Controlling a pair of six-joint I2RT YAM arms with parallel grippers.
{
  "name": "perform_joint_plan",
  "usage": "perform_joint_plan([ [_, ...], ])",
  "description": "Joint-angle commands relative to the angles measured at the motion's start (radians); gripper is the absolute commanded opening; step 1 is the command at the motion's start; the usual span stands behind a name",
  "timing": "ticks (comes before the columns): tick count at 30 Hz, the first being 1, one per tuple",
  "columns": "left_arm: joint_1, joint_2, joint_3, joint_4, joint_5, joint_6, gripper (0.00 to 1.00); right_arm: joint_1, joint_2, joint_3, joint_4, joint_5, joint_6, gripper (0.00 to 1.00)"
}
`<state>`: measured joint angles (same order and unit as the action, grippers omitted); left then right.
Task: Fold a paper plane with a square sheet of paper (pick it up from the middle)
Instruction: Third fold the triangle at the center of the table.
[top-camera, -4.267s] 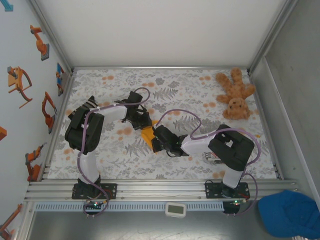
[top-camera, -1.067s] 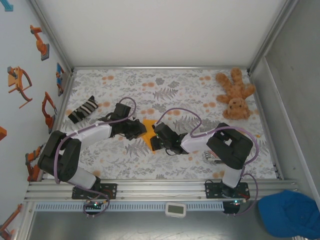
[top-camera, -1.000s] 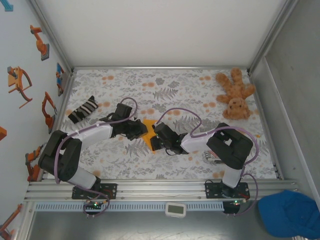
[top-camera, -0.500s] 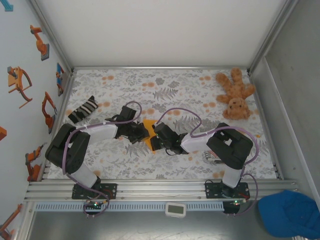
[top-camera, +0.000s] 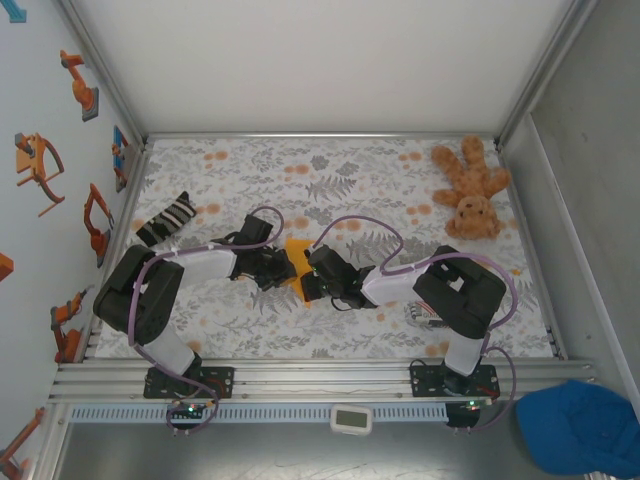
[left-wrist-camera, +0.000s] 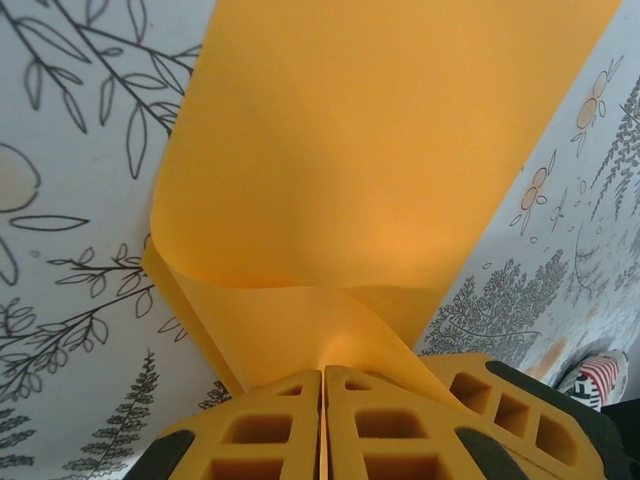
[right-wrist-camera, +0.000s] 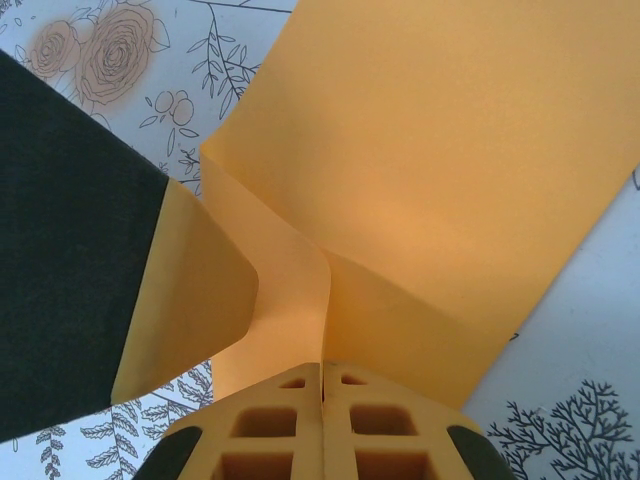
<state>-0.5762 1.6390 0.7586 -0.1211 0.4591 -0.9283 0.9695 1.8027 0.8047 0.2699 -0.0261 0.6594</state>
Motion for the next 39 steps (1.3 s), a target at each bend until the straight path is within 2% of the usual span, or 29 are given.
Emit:
perform_joint_plan([
  [1,-0.003,0.015,-0.011,-0.023,-0.017,0.02,0.09,-0.008,0.017,-0.002,-0.045,0.012,0.018,0.0],
  [27,-0.002,0.045,0.005,-0.051,-0.034,0.027,0.09,-0.008,0.015,-0.002,-0.041,0.009,0.023,0.0],
  [35,-0.002,0.07,0.016,-0.107,-0.063,0.032,0.09,-0.011,-0.055,0.045,-0.105,0.018,0.012,0.0],
  [39,-0.002,0.077,0.021,-0.124,-0.082,0.029,0.09,-0.017,-0.121,0.067,-0.162,0.061,0.009,0.17],
])
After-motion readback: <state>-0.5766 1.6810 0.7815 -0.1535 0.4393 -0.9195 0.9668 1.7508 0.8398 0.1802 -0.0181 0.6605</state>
